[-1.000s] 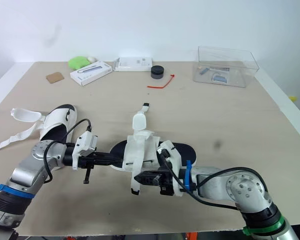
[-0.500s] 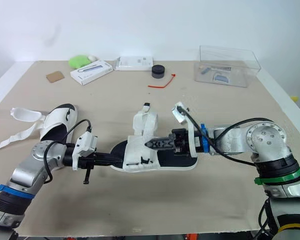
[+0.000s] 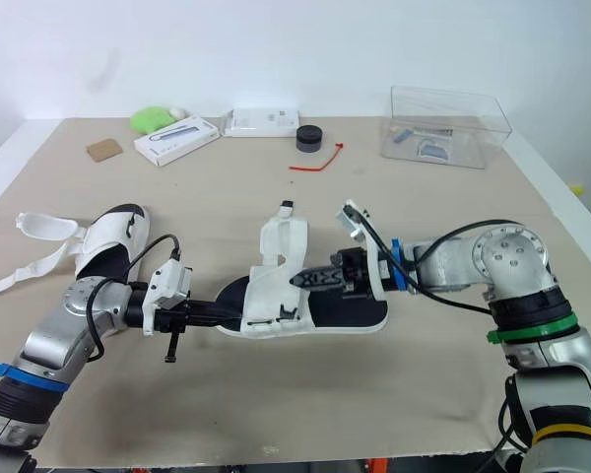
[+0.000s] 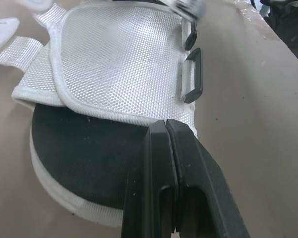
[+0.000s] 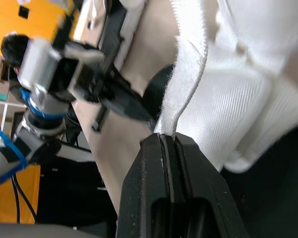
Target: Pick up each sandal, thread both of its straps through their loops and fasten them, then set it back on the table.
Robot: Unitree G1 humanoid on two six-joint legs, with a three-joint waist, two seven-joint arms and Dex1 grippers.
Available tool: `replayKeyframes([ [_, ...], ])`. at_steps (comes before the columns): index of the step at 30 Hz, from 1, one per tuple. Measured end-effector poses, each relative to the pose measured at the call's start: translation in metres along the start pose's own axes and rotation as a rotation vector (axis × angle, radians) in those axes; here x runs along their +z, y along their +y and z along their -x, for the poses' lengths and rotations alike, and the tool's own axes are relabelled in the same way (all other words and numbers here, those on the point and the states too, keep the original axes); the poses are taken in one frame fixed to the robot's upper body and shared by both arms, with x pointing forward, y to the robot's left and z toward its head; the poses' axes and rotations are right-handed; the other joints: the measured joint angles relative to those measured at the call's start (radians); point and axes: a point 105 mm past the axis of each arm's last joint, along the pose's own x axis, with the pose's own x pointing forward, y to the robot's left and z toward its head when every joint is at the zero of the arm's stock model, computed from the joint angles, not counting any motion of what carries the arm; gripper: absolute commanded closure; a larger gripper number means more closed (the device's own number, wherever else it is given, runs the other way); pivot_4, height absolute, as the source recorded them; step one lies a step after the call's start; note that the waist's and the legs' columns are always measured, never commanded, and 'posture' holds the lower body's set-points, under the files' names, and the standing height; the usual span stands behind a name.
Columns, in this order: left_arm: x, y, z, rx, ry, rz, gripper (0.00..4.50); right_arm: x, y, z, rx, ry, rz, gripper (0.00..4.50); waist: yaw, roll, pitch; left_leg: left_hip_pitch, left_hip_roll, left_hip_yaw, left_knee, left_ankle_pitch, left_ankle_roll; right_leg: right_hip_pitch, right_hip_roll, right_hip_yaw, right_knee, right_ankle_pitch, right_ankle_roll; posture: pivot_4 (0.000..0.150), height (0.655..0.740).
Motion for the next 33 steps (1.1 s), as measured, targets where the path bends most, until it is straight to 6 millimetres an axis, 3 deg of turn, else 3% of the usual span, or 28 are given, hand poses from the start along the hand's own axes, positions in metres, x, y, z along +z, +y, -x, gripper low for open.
replayKeyframes([
  [9,0.000,0.000,0.000,0.000,-0.001,-0.004,4.50,-0.008,-0.007,-0.002,-0.022,0.042,-0.008,4.46,0.000,0.000,0.000,-0.001,0.000,0.000,0.000,0.000,0.000,0.000,0.000,0.000,0.000,0.000,0.000,0.150,0.7400],
  [27,-0.003,0.000,0.001,-0.007,0.004,0.005,4.50,-0.004,0.014,-0.004,0.063,0.057,-0.003,4.46,0.000,0.000,0.000,-0.001,0.000,0.000,0.000,0.000,0.000,-0.001,0.000,0.000,0.000,0.000,0.000,0.150,0.7400],
  [33,-0.003,0.000,0.001,-0.009,0.002,0.000,4.50,-0.014,0.002,-0.007,0.028,0.065,-0.051,4.46,0.000,0.000,0.000,-0.001,0.000,0.001,0.000,0.000,0.000,-0.001,0.000,0.000,0.000,0.000,0.000,0.150,0.7400],
])
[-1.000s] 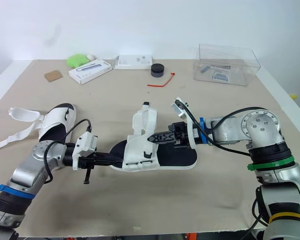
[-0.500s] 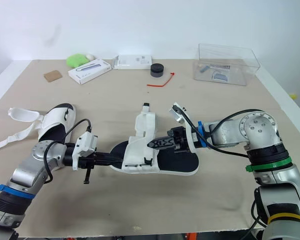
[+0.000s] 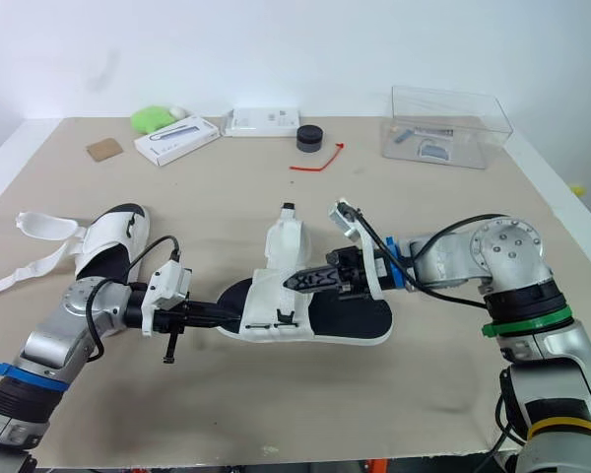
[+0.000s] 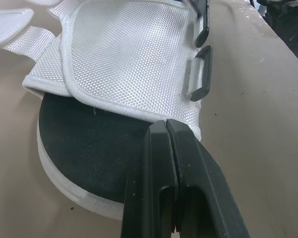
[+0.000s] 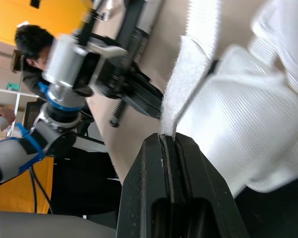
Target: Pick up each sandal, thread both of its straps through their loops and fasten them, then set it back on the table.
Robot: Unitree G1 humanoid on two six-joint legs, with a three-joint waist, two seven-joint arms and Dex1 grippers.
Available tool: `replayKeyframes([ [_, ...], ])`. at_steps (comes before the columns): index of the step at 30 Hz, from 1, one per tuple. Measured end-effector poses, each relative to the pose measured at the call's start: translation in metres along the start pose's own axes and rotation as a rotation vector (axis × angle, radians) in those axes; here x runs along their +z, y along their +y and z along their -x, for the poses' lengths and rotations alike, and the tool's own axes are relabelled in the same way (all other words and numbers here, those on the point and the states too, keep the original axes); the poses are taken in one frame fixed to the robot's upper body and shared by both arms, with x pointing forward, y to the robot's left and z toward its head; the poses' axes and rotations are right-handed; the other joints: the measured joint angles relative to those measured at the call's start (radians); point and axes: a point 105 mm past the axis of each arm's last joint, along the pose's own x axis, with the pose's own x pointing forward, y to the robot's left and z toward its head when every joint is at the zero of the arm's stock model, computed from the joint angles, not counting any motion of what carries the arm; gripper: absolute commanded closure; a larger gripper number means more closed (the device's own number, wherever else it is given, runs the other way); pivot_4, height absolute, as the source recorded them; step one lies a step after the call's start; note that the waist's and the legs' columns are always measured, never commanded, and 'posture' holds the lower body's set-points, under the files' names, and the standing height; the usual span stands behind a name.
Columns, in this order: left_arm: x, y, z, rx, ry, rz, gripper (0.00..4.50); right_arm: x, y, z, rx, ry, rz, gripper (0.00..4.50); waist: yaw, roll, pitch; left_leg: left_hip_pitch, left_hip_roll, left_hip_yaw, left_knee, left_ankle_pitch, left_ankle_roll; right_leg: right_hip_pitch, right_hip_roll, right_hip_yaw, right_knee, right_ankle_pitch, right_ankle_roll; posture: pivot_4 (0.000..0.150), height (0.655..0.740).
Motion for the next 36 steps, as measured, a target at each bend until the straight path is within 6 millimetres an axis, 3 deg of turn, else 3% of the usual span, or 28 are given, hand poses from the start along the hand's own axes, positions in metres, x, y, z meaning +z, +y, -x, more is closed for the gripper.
replayKeyframes([
  [36,-0.006,0.003,-0.004,0.007,0.010,-0.066,4.50,-0.016,0.000,-0.003,-0.085,0.038,0.070,4.46,0.000,0.000,0.000,0.000,0.000,0.000,0.000,0.000,0.000,0.000,0.000,0.000,0.000,0.000,0.000,0.150,0.7400],
])
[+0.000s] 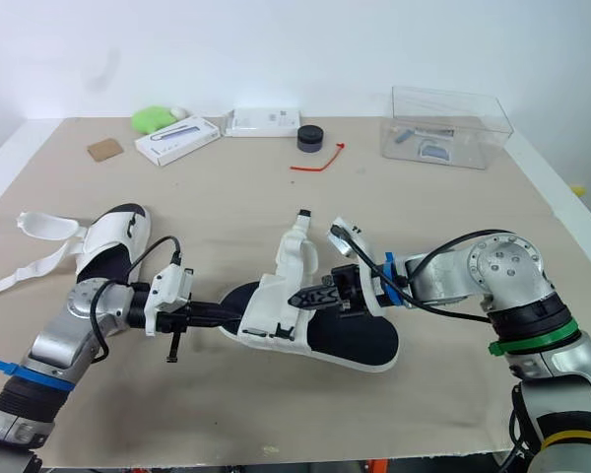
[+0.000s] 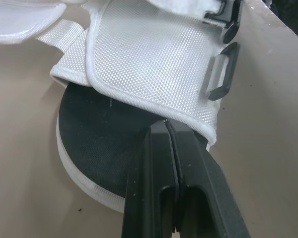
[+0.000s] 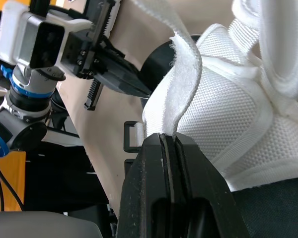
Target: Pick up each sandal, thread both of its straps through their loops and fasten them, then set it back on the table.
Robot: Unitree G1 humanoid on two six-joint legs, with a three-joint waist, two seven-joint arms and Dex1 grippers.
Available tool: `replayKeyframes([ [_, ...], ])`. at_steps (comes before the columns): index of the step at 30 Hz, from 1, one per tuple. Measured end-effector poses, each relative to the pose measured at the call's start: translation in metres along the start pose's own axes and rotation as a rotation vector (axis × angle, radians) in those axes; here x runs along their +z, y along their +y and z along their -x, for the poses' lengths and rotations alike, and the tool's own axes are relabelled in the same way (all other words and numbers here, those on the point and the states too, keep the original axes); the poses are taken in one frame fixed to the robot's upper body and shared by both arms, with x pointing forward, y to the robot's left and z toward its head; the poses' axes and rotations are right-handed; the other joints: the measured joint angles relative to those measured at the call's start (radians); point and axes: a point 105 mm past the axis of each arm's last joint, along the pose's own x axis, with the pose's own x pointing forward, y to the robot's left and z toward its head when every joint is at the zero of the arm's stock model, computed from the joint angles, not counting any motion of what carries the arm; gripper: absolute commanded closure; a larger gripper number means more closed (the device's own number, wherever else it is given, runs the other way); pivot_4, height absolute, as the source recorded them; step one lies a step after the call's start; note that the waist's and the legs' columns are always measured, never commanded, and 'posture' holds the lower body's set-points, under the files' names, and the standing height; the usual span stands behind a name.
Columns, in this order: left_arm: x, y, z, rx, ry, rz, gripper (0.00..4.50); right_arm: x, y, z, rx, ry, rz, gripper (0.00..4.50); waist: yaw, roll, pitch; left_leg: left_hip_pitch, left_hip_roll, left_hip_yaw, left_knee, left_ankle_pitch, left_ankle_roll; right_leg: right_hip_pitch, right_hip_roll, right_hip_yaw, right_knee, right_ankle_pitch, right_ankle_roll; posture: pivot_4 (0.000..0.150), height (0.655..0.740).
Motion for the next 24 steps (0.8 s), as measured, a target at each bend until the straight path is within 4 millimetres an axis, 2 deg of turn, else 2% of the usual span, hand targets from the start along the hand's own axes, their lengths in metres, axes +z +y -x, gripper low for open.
replayKeyframes([
  [9,-0.002,0.002,-0.001,0.003,0.006,-0.013,4.50,0.000,0.012,-0.001,0.037,-0.007,0.052,4.46,0.000,0.000,0.000,0.000,0.000,0.000,0.000,0.000,0.000,0.000,0.000,0.000,0.000,0.000,0.000,0.150,0.7400],
  [16,0.000,0.003,-0.003,0.002,0.006,-0.025,4.50,-0.010,0.007,-0.004,0.020,0.002,0.028,4.46,-0.001,0.000,0.000,0.000,0.000,0.000,0.000,0.000,0.000,0.000,0.000,0.000,0.000,0.000,0.000,0.150,0.7400],
  [24,-0.001,0.005,-0.003,0.016,0.012,-0.025,4.50,-0.008,0.007,-0.008,-0.013,-0.018,0.043,4.46,-0.001,0.000,0.000,0.000,0.001,0.000,0.000,0.000,0.000,0.000,0.001,0.000,0.000,0.000,0.000,0.150,0.7400],
])
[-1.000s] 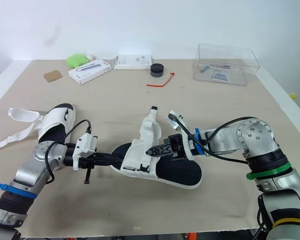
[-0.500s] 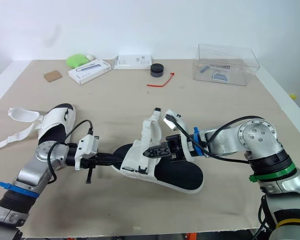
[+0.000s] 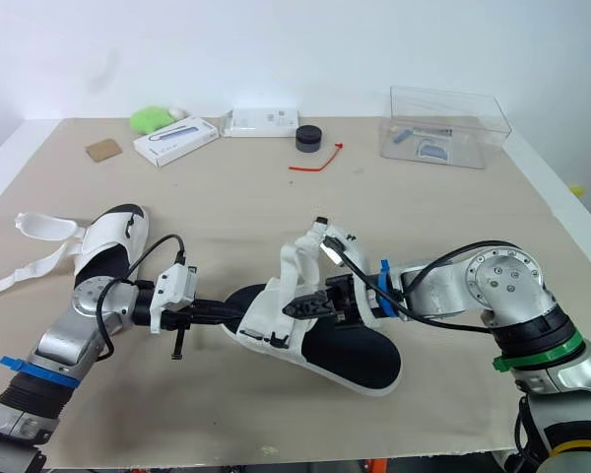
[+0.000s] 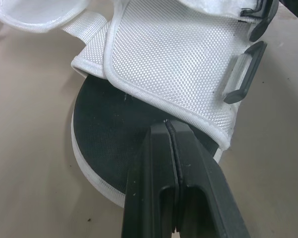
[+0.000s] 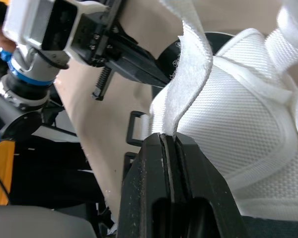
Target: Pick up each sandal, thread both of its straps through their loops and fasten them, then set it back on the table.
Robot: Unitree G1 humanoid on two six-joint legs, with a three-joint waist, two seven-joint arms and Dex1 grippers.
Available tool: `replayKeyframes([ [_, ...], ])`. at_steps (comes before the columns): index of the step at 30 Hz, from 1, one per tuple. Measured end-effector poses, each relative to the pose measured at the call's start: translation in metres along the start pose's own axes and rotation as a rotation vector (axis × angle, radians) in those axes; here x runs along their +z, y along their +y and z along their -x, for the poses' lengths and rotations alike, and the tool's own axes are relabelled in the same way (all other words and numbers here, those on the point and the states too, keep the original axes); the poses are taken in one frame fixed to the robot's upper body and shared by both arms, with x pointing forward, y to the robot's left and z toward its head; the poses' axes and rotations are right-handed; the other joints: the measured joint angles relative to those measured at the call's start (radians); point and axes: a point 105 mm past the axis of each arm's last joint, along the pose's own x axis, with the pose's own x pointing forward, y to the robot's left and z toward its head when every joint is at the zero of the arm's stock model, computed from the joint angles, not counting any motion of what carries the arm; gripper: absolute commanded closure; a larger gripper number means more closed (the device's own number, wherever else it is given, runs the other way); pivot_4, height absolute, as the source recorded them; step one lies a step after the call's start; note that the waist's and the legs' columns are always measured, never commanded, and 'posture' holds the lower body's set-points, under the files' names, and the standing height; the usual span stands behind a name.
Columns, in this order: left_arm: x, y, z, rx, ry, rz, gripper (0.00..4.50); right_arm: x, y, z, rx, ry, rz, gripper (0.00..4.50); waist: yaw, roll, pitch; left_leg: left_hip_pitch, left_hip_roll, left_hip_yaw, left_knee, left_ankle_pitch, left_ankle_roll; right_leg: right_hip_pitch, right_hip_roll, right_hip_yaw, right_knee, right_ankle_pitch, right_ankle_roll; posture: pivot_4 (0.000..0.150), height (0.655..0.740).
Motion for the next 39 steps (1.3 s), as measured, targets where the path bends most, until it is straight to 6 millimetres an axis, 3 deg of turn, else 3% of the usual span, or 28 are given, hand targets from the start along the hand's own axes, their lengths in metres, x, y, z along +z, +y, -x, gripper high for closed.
replayKeyframes([
  [24,-0.001,0.004,-0.002,0.004,0.008,-0.008,4.50,-0.011,0.017,-0.006,0.060,-0.006,0.050,4.46,0.000,0.000,0.000,0.001,0.001,0.000,0.000,0.000,0.000,0.000,0.001,0.000,0.000,0.000,-0.001,0.150,0.7400],
  [27,-0.002,0.004,-0.002,0.005,0.009,-0.009,4.50,-0.015,0.018,-0.005,0.043,0.005,0.063,3.53,0.000,0.000,0.000,0.001,0.002,0.000,0.000,0.000,0.000,0.000,0.002,0.000,0.000,0.001,-0.001,0.150,0.7400],
  [30,-0.002,0.005,-0.002,0.007,0.010,-0.010,4.50,-0.022,0.021,-0.007,0.054,0.032,0.076,2.01,0.000,0.000,0.000,0.001,0.002,0.000,0.001,0.001,0.000,0.000,0.002,0.000,0.000,0.001,-0.001,0.150,0.7400],
  [31,-0.001,0.005,-0.002,0.006,0.009,-0.012,4.50,-0.023,0.023,-0.005,0.059,0.038,0.086,1.70,0.000,0.000,0.000,0.001,0.002,0.000,0.001,0.001,0.000,0.000,0.002,0.000,0.000,0.001,-0.001,0.150,0.7400],
  [36,-0.002,0.006,-0.003,0.006,0.013,-0.011,4.50,-0.025,0.029,0.019,0.035,0.080,0.165,1.70,0.001,0.000,0.000,0.001,0.002,0.000,0.002,0.001,0.000,0.001,0.002,-0.001,0.000,0.001,-0.001,0.150,0.7400],
  [39,-0.002,0.007,-0.003,0.005,0.015,-0.012,4.50,-0.035,0.036,0.032,0.067,0.113,0.182,1.70,0.002,0.000,0.000,0.001,0.003,0.000,0.002,0.001,0.000,0.001,0.003,-0.001,0.000,0.001,-0.001,0.150,0.7400],
])
